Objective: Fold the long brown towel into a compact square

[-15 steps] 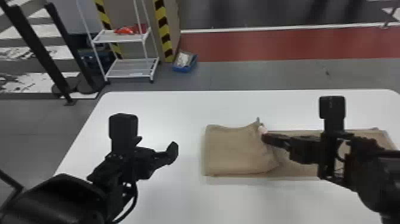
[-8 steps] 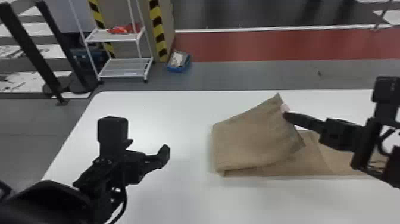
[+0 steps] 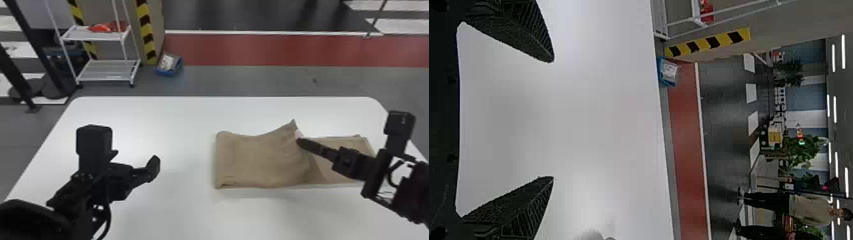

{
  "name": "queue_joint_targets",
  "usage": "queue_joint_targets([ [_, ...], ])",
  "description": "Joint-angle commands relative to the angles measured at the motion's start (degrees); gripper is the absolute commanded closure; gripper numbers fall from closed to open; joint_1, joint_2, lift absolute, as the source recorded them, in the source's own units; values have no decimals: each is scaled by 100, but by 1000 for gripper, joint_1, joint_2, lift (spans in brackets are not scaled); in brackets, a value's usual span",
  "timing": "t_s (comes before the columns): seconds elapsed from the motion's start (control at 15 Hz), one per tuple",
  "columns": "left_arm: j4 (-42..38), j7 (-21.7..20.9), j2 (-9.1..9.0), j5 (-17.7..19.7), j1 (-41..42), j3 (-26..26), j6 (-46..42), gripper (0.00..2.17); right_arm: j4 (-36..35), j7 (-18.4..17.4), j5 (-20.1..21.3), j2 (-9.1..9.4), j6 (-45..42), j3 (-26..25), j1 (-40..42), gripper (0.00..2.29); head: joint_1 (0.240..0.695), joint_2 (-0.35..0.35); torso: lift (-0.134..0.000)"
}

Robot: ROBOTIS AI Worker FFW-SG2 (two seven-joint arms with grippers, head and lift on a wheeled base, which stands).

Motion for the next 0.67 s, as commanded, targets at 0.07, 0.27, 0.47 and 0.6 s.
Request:
queue_joint_targets([
  [0.07,6,15,17,-12,-27,7,17,33,-455,-5,-534,-90,416,-458,-90,1119,695,-6,-125],
  [0.27,32,15,17,-21,-27,7,17,36,-323,4,-842,-389,609,-1109,-266,1119,695,-23,-125],
  [0.47,59,7,-1,-39,-36,-37,-1,36,380,136,-658,-609,187,-1065,-125,1119,695,-84,-125],
  [0.6,67,15,-18,-109,-36,-98,-1,33,644,153,-447,-600,-234,-871,-73,1119,695,-113,-125],
])
